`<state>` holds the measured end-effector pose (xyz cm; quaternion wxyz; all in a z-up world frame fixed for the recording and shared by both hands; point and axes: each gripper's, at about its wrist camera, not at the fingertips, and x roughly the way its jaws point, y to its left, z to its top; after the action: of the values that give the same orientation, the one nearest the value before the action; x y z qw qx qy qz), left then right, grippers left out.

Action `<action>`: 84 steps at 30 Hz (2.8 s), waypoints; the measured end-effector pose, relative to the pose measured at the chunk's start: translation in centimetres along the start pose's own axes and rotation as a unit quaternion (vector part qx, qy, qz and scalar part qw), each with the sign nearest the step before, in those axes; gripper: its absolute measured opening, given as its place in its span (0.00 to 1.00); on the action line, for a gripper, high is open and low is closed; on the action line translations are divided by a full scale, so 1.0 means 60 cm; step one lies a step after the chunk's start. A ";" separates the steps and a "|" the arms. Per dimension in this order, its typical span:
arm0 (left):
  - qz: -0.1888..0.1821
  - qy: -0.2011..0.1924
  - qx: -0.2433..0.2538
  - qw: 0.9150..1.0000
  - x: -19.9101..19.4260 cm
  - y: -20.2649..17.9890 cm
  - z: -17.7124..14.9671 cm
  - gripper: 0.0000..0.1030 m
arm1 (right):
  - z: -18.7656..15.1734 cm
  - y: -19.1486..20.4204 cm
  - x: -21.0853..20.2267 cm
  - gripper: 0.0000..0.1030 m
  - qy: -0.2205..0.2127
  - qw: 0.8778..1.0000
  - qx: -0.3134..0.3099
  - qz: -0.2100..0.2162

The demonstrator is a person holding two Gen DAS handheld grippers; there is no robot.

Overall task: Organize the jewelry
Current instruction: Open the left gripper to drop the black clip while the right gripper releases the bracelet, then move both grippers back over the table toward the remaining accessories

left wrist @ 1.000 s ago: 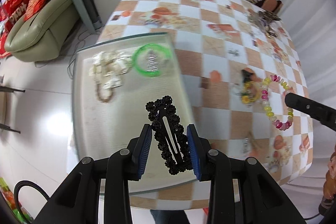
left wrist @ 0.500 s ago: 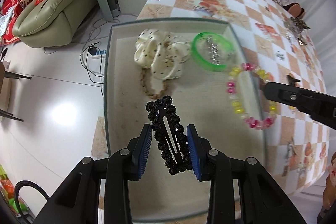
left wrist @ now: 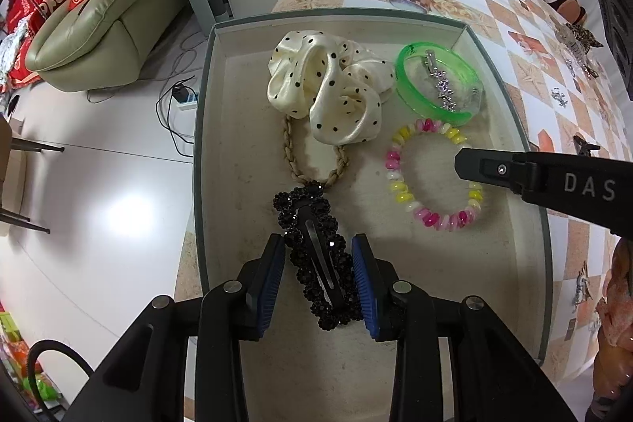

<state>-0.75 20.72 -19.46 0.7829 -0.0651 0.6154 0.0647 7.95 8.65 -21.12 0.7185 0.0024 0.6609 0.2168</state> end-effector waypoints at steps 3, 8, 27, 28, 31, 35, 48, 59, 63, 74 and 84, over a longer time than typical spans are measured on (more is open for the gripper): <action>0.004 0.000 0.006 1.000 0.003 -0.002 0.000 0.39 | -0.001 0.003 0.013 0.09 0.006 1.000 -0.004 -0.010; 0.018 0.003 0.013 1.000 0.011 -0.008 -0.002 0.66 | -0.001 0.005 0.014 0.09 0.005 1.000 -0.014 -0.017; 0.028 -0.003 0.007 1.000 -0.028 -0.016 0.004 1.00 | 0.021 0.014 -0.074 0.43 -0.028 0.999 0.007 0.018; 0.029 -0.002 0.009 1.000 -0.031 -0.018 0.005 1.00 | 0.020 0.012 -0.081 0.45 -0.030 0.999 0.008 0.019; 0.029 0.003 0.005 1.000 -0.037 -0.017 0.005 1.00 | 0.011 0.005 -0.103 0.48 -0.036 0.999 0.016 0.022; 0.032 0.003 0.011 0.999 -0.052 -0.024 0.003 1.00 | -0.007 -0.014 -0.133 0.57 -0.043 0.998 0.032 0.025; 0.017 -0.007 0.072 0.997 -0.104 -0.106 0.002 1.00 | -0.087 -0.141 -0.231 0.80 -0.067 0.990 0.121 0.023; 0.004 -0.022 0.127 0.992 -0.126 -0.199 0.028 1.00 | -0.174 -0.258 -0.286 1.00 -0.092 0.980 0.176 -0.017; -0.011 -0.020 0.140 0.990 -0.124 -0.231 0.039 1.00 | -0.201 -0.291 -0.287 1.00 -0.080 0.977 0.194 -0.034; -0.056 -0.001 0.156 0.986 -0.098 -0.318 0.084 1.00 | -0.256 -0.325 -0.254 1.00 -0.045 0.978 0.191 -0.066; -0.089 0.027 0.146 0.985 -0.047 -0.371 0.123 1.00 | -0.271 -0.323 -0.209 0.93 -0.032 0.984 0.146 -0.092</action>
<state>9.64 0.11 -14.48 0.7697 -0.0067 0.6308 -0.0976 -1.94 -17.46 -16.90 0.7484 0.0533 0.6592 0.0503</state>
